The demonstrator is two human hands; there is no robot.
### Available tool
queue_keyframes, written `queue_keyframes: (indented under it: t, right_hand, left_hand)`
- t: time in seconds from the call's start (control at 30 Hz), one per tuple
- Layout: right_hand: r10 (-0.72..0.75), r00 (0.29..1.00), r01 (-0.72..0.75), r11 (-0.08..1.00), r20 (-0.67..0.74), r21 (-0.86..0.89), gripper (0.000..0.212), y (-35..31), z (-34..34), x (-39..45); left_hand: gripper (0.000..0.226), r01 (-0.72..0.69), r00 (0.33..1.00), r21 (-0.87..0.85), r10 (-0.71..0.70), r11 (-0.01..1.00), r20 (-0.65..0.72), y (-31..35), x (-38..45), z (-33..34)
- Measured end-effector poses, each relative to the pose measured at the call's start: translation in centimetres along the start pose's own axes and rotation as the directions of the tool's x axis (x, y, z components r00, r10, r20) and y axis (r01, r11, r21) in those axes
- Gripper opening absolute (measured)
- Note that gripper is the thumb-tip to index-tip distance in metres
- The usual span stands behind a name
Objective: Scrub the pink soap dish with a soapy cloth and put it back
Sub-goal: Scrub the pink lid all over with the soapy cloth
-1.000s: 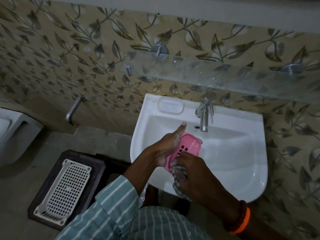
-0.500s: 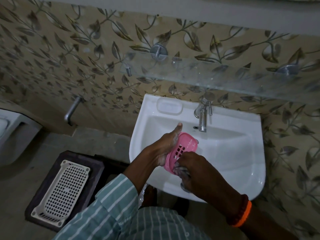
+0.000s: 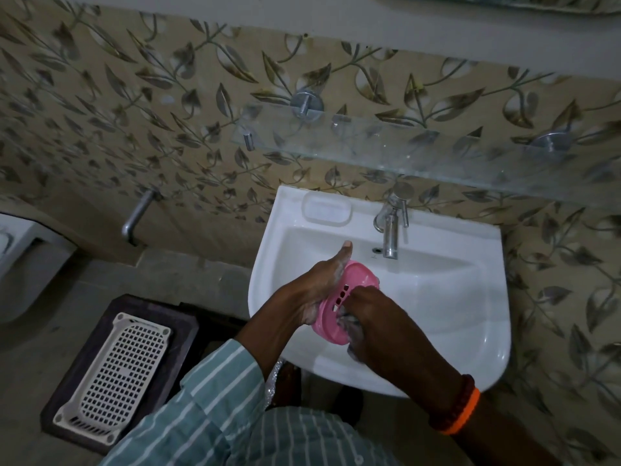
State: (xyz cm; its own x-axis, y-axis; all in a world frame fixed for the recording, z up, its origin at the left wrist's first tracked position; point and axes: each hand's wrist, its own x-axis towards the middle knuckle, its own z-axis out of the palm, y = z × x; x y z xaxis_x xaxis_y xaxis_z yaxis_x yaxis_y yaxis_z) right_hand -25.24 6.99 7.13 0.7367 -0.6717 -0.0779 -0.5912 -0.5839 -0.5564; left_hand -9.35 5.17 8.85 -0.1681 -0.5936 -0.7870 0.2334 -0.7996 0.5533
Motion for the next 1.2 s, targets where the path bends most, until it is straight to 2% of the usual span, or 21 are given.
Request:
queue_keyframes:
  t: [0.03,0.13,0.23,0.33,0.4,0.5,0.53,0.6,0.67,0.77,0.87,0.93,1.07,1.2]
  right_hand:
    - [-0.016,1.0,0.015,0.999,0.027,0.039,0.011,-0.3,0.2,-0.2]
    - [-0.012,1.0,0.011,1.0,0.028,0.023,0.01,-0.5,0.4,-0.4]
    - [0.053,0.998,-0.056,0.995,-0.038,-0.085,0.028,0.6,0.4,-0.2]
    - [0.077,0.991,-0.102,0.964,-0.109,-0.247,0.022,0.9,-0.7,0.7]
    - [0.045,0.981,-0.102,0.945,-0.187,-0.31,0.016,1.1,-1.6,1.4]
    - [0.063,0.976,-0.139,0.919,-0.21,-0.369,0.014,0.5,-1.8,1.4]
    - [0.1,0.969,-0.172,0.931,-0.227,-0.322,0.016,0.2,-1.7,1.3]
    - [0.22,0.956,-0.245,0.962,-0.192,-0.117,0.017,-0.7,-0.9,0.9]
    - [0.342,0.933,-0.334,0.939,-0.112,0.083,0.003,-1.7,0.0,0.4]
    - [0.403,0.91,-0.368,0.895,-0.102,0.254,0.009,-2.1,1.2,-0.6]
    - [0.415,0.893,-0.376,0.9,-0.174,0.221,0.005,-1.7,1.5,-0.6]
    - [0.406,0.893,-0.367,0.907,-0.196,0.205,0.016,-1.6,1.6,-0.1]
    - [0.331,0.882,-0.323,0.943,-0.334,0.083,0.029,-1.8,0.4,0.8]
    - [0.284,0.815,-0.284,0.956,-0.505,0.079,0.021,-0.8,-1.2,2.0]
  left_hand:
    - [0.081,-0.01,1.0,0.01,0.01,1.0,-0.011,0.0,0.2,-0.1]
    - [0.08,-0.022,0.999,-0.021,0.021,1.0,-0.045,-0.1,0.2,0.1]
    - [0.081,-0.008,0.999,-0.059,0.006,0.998,-0.032,0.2,0.2,-0.2]
    - [0.079,0.033,0.999,-0.078,-0.033,0.996,0.001,-0.3,-0.3,0.1]
    - [0.071,0.039,0.999,-0.096,-0.036,0.995,0.034,-1.0,-0.5,0.5]
    - [0.054,0.017,0.999,-0.092,-0.014,0.996,0.036,-1.1,-0.4,0.6]
    - [0.053,0.001,1.0,-0.056,0.0,0.998,0.006,-0.9,-0.5,0.6]
    - [0.052,-0.035,0.998,0.004,0.035,0.999,-0.06,-0.4,-0.3,0.4]
    - [0.051,-0.085,0.992,0.024,0.086,0.996,-0.092,0.0,-0.4,0.2]
    - [0.05,-0.107,0.991,0.03,0.109,0.994,-0.083,0.4,-0.6,-0.1]
    - [0.061,-0.09,0.989,0.02,0.092,0.996,-0.112,-0.2,-0.6,0.3]
    - [0.067,-0.079,0.986,0.01,0.079,0.997,-0.145,-0.6,0.1,0.7]
    - [0.065,-0.071,0.984,0.039,0.076,0.997,-0.16,-0.9,-0.3,1.3]
    - [0.06,-0.122,0.978,0.069,0.132,0.99,-0.163,-1.7,-0.4,1.9]
